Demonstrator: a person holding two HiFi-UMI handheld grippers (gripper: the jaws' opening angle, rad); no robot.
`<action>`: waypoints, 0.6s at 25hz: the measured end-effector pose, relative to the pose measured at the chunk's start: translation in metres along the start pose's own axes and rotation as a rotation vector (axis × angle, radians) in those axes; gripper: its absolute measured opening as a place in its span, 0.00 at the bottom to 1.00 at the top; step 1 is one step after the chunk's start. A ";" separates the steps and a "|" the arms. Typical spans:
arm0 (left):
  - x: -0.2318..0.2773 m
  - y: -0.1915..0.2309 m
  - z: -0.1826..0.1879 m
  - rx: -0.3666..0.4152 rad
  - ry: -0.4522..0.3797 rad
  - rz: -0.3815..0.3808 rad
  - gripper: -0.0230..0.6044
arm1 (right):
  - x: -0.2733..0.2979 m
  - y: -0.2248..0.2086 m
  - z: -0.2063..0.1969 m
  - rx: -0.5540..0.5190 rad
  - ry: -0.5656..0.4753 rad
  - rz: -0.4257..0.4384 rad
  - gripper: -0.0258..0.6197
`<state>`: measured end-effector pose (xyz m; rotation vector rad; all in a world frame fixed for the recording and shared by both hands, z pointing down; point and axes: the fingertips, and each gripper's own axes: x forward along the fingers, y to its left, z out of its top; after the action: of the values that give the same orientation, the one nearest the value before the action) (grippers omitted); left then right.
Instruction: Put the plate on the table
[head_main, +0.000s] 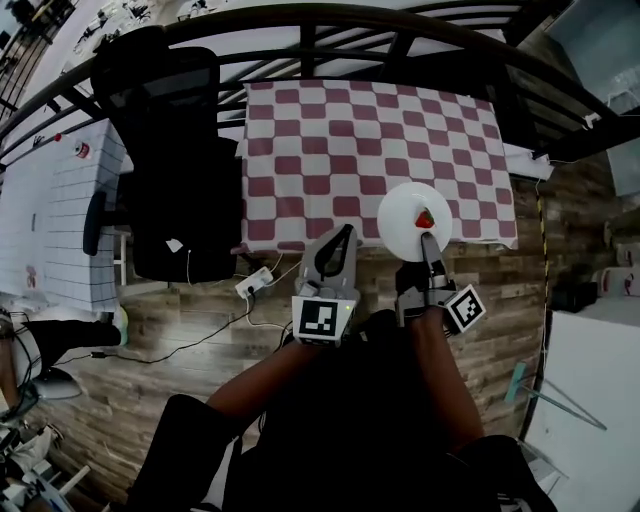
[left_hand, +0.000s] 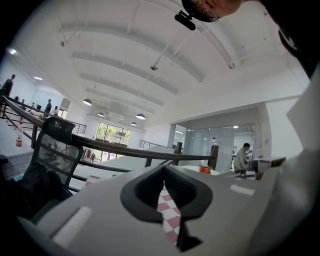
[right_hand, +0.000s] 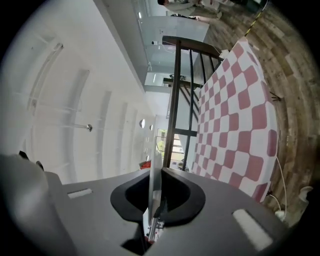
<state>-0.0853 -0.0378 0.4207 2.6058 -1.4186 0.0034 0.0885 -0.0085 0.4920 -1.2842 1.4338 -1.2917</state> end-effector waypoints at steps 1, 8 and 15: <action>0.003 0.003 0.002 -0.003 -0.002 -0.005 0.05 | 0.003 -0.005 0.002 -0.004 -0.008 -0.022 0.07; 0.031 0.010 -0.004 -0.045 0.012 -0.027 0.05 | 0.037 -0.043 0.019 -0.021 0.014 -0.113 0.07; 0.083 0.020 -0.011 -0.022 0.026 0.023 0.05 | 0.110 -0.052 0.053 -0.105 0.114 -0.014 0.07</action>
<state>-0.0560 -0.1157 0.4419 2.5621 -1.4324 0.0239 0.1306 -0.1245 0.5421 -1.3085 1.5934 -1.3323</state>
